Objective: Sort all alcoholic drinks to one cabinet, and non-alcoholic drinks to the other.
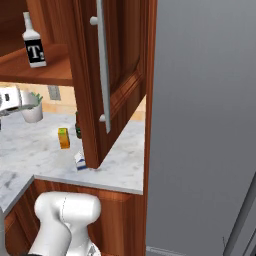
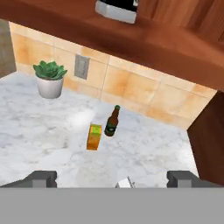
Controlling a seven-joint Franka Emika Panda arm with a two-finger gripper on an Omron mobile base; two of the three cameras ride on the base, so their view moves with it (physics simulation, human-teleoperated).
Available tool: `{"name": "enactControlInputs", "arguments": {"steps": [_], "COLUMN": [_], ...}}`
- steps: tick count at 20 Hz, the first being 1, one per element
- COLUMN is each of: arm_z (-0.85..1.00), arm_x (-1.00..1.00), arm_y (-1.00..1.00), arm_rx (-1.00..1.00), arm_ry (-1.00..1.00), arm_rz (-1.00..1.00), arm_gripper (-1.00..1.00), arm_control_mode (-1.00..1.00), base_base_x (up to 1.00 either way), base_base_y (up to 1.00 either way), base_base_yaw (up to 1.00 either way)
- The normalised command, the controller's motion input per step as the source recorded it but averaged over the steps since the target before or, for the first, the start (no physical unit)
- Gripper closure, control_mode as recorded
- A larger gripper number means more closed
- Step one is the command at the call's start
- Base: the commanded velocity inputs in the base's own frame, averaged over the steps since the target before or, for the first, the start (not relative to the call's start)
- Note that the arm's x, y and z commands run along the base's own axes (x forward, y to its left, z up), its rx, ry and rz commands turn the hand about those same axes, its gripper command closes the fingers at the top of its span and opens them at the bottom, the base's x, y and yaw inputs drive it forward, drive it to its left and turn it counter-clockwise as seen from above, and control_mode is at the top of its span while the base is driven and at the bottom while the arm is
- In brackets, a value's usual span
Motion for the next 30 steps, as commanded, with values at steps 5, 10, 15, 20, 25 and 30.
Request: {"name": "enactControlInputs", "arguments": {"steps": [5, 10, 15, 20, 25, 30], "arm_z": [-0.81, -0.48, -0.46, -0.43, -0.36, -0.48], "arm_x": [0.38, 0.77, 0.99, 0.77, 0.61, 0.42], "arm_y": [0.00, -0.01, -0.07, 0.00, 0.00, 0.06], "arm_rx": [-0.07, 0.05, 0.10, 0.06, 0.01, 0.00], "arm_ry": [0.18, 0.06, 0.01, 0.00, 0.00, 0.02], "arm_rz": [-0.03, -0.14, -0.09, 0.02, 0.08, 0.07], "arm_gripper": [-1.00, -1.00, -1.00, -1.00, -1.00, -1.00], "arm_control_mode": [-1.00, -1.00, -1.00, -1.00, -1.00, -1.00], "base_base_x": [0.00, 0.00, 0.00, 0.00, 0.00, 0.00], "base_base_y": [0.00, 0.00, 0.00, 0.00, 0.00, 0.00], "base_base_yaw": [0.00, 0.00, 0.00, 0.00, 0.00, 0.00]}}
